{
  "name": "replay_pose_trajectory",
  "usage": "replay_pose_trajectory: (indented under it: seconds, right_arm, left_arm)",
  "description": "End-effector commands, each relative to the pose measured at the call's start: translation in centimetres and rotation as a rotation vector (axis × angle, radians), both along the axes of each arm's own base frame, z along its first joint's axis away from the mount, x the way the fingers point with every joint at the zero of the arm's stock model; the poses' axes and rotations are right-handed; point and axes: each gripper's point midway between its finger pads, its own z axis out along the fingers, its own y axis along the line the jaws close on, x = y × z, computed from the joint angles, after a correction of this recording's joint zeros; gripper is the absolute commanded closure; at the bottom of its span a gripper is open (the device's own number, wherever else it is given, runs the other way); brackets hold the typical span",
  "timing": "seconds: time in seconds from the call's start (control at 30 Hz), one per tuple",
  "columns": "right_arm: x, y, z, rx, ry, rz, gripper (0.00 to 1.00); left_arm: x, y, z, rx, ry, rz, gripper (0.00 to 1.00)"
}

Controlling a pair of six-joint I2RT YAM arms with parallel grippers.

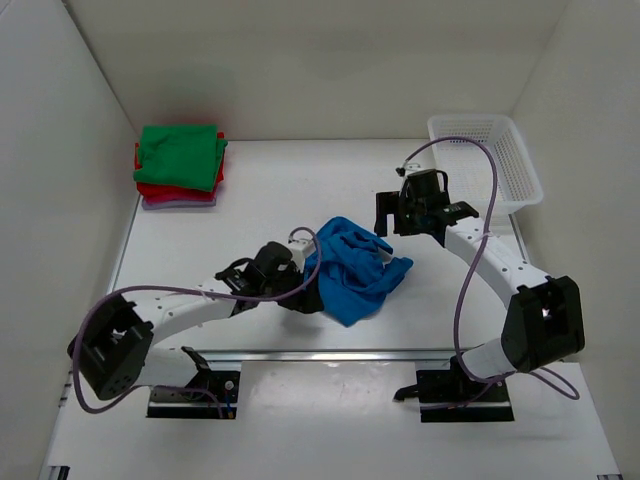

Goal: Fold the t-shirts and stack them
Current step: Flatten out the tshirt

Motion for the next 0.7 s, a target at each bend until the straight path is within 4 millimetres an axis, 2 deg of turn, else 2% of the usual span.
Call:
replay_pose_trajectory:
  seconds: [0.0, 0.17, 0.33, 0.4, 0.43, 0.47, 0.53, 0.57, 0.67]
  right_arm:
    - [1.1, -0.5, 0.8, 0.006, -0.044, -0.007, 0.13]
    - [1.0, -1.3, 0.0, 0.012, -0.03, -0.01, 0.14]
    - [0.3, -1.2, -0.6, 0.016, -0.021, 0.038, 0.14]
    - [-0.1, -1.0, -1.0, 0.018, -0.014, 0.077, 0.15]
    - [-0.5, -0.7, -1.5, 0.011, -0.005, 0.11, 0.15]
    - [-1.0, -0.2, -2.0, 0.006, 0.005, 0.154, 0.16]
    - [-1.5, 0.3, -2.2, -0.001, 0.01, 0.194, 0.17]
    - [-1.9, 0.8, -2.3, -0.01, 0.005, 0.213, 0.19]
    - [-2.2, 2.3, -2.2, 0.007, -0.023, 0.261, 0.18]
  left_arm:
    - [0.6, -3.2, 0.9, -0.109, -0.035, 0.094, 0.25]
    - [0.5, -5.8, -2.3, -0.014, 0.026, 0.091, 0.25]
    - [1.3, -8.2, -3.2, -0.074, 0.033, 0.16, 0.25]
    - [1.8, -8.2, -3.8, -0.085, 0.036, 0.201, 0.38]
    - [2.2, -8.1, -3.9, -0.081, 0.025, 0.212, 0.69]
    - [2.1, -7.8, -4.1, -0.073, 0.034, 0.221, 0.93]
    - [2.5, -6.4, -4.1, -0.047, 0.032, 0.236, 1.0]
    - [2.5, -4.6, -3.7, -0.021, 0.033, 0.253, 1.0]
    - [2.9, -1.6, -2.9, -0.012, 0.011, 0.251, 1.0]
